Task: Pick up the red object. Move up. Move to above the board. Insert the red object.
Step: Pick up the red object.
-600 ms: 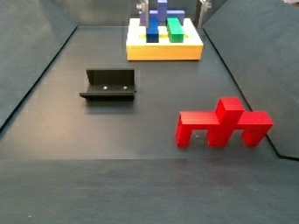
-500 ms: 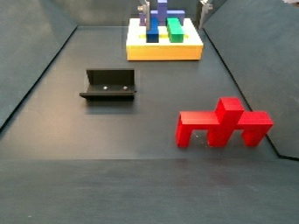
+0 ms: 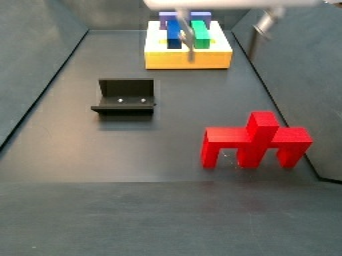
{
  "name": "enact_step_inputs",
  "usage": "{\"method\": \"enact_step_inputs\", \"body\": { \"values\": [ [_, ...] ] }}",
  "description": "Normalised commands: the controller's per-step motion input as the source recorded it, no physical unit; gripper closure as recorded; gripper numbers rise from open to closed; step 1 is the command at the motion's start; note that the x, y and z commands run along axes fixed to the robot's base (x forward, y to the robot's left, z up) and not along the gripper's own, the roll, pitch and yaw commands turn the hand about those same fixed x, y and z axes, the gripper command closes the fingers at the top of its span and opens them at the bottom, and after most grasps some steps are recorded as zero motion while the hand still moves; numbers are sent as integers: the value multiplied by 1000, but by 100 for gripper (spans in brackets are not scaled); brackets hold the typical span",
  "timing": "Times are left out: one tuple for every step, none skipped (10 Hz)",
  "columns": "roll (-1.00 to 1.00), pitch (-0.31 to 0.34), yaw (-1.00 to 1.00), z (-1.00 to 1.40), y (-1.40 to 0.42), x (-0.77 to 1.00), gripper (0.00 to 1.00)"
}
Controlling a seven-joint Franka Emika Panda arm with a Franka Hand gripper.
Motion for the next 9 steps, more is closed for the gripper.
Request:
{"method": "enact_step_inputs", "body": {
  "values": [
    [-11, -113, -160, -340, 586, -377, 0],
    [0, -106, -123, -349, 437, -314, 0],
    [1, -96, -83, -366, 317, -266, 0],
    [11, -109, -46, -389, 243, -271, 0],
    [43, -103, -6, -446, 237, -249, 0],
    [26, -107, 0, -400, 266, -317, 0],
    [-26, -137, 0, -243, 217, -271, 0],
    [-19, -116, 0, -209, 160, -180, 0],
    [0, -93, 0, -197, 120, -80, 0]
  ]
}}
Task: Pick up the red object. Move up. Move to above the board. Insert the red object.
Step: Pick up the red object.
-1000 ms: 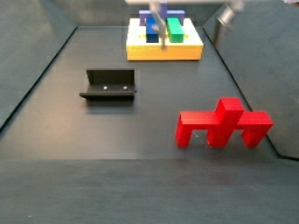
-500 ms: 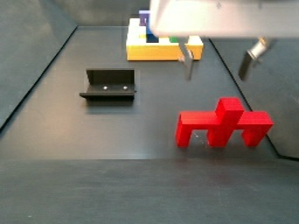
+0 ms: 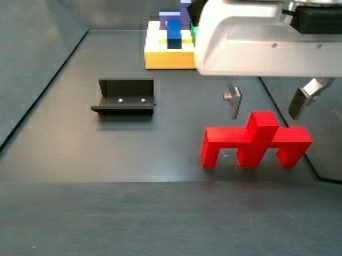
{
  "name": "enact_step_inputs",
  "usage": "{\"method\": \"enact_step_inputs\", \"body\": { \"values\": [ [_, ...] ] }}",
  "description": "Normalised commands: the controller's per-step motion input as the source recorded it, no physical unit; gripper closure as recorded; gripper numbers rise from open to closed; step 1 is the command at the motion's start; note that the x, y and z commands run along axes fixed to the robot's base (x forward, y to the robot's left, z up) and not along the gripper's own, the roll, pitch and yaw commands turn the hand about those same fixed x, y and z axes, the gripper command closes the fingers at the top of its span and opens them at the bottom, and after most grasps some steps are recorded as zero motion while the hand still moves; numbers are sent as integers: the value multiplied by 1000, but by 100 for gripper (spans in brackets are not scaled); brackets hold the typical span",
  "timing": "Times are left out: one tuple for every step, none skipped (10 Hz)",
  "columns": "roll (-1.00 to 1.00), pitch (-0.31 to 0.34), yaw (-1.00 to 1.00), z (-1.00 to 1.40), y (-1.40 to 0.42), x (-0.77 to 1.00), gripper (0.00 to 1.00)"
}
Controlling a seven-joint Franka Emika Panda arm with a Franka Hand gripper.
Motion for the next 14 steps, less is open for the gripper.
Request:
{"method": "enact_step_inputs", "body": {
  "values": [
    [0, -80, 0, -223, 63, -20, 0],
    [0, -84, 14, -254, 40, -9, 0],
    [0, -79, 83, -231, 0, 0, 0],
    [0, -66, 129, -209, 0, 0, 0],
    [-36, -97, 186, -211, 0, 0, 0],
    [-53, -116, 200, -214, 0, 0, 0],
    [-4, -41, 109, -106, 0, 0, 0],
    [0, 0, 0, -37, 0, 0, 0],
    [4, 0, 0, 0, 0, 0, 0],
    [-13, 0, 0, 0, 0, 0, 0],
    [0, -13, 0, -57, 46, -29, 0],
    [0, -43, 0, -157, 40, -71, 0],
    [0, -17, 0, -31, 3, -17, 0],
    [0, -9, 0, -63, 0, -34, 0]
  ]
}}
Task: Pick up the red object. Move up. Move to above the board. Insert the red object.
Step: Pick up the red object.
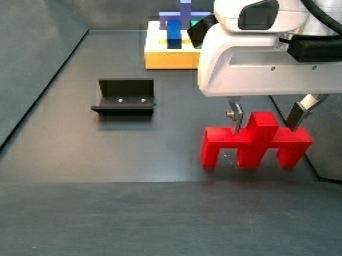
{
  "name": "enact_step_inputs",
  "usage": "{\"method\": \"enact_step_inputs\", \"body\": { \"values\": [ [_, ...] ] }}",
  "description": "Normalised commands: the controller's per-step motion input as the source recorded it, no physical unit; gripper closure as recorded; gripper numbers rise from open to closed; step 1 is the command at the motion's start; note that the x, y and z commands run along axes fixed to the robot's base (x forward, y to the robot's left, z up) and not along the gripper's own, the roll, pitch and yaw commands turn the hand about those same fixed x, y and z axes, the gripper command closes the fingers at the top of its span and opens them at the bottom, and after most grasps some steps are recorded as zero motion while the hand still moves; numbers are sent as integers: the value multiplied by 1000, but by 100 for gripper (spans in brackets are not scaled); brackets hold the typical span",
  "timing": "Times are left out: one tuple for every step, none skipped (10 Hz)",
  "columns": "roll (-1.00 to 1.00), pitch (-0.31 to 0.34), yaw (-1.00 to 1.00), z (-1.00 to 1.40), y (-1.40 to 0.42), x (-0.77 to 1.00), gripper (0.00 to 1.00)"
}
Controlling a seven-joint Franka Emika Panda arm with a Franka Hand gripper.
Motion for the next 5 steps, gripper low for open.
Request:
{"method": "enact_step_inputs", "body": {
  "values": [
    [0, -7, 0, -74, 6, -43, 0],
    [0, 0, 0, -51, 0, -26, 0],
    [0, 0, 0, 0, 0, 0, 0],
    [0, 0, 0, 0, 0, 0, 100],
    [0, 0, 0, 0, 0, 0, 100]
  ]
}}
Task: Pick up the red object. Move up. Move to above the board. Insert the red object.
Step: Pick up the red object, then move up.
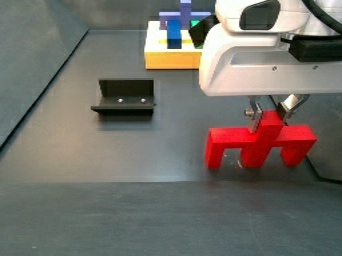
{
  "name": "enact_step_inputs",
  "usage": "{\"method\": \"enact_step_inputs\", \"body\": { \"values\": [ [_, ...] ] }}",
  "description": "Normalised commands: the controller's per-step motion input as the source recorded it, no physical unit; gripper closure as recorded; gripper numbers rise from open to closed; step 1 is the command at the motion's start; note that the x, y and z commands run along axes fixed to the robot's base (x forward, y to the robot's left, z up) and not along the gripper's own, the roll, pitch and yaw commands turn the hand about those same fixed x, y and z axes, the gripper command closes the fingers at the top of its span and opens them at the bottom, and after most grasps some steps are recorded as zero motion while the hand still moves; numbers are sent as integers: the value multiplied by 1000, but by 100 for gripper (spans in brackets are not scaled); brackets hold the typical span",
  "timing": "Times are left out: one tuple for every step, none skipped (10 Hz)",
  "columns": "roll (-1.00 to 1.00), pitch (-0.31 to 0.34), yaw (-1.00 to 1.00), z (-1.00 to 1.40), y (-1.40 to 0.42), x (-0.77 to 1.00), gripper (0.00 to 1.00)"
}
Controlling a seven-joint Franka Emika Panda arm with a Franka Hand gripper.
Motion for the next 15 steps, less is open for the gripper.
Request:
{"method": "enact_step_inputs", "body": {
  "values": [
    [0, 0, 0, 0, 0, 0, 100],
    [0, 0, 0, 0, 0, 0, 100],
    [0, 0, 0, 0, 0, 0, 100],
    [0, 0, 0, 0, 0, 0, 100],
    [0, 0, 0, 0, 0, 0, 100],
    [0, 0, 0, 0, 0, 0, 100],
    [0, 0, 0, 0, 0, 0, 100],
    [0, 0, 0, 0, 0, 0, 100],
    [0, 0, 0, 0, 0, 0, 100],
    [0, 0, 0, 0, 0, 0, 100],
    [0, 0, 0, 0, 0, 0, 100],
    [0, 0, 0, 0, 0, 0, 100],
    [0, 0, 0, 0, 0, 0, 100],
    [0, 0, 0, 0, 0, 0, 100],
    [0, 0, 0, 833, 0, 0, 100]
  ]
}}
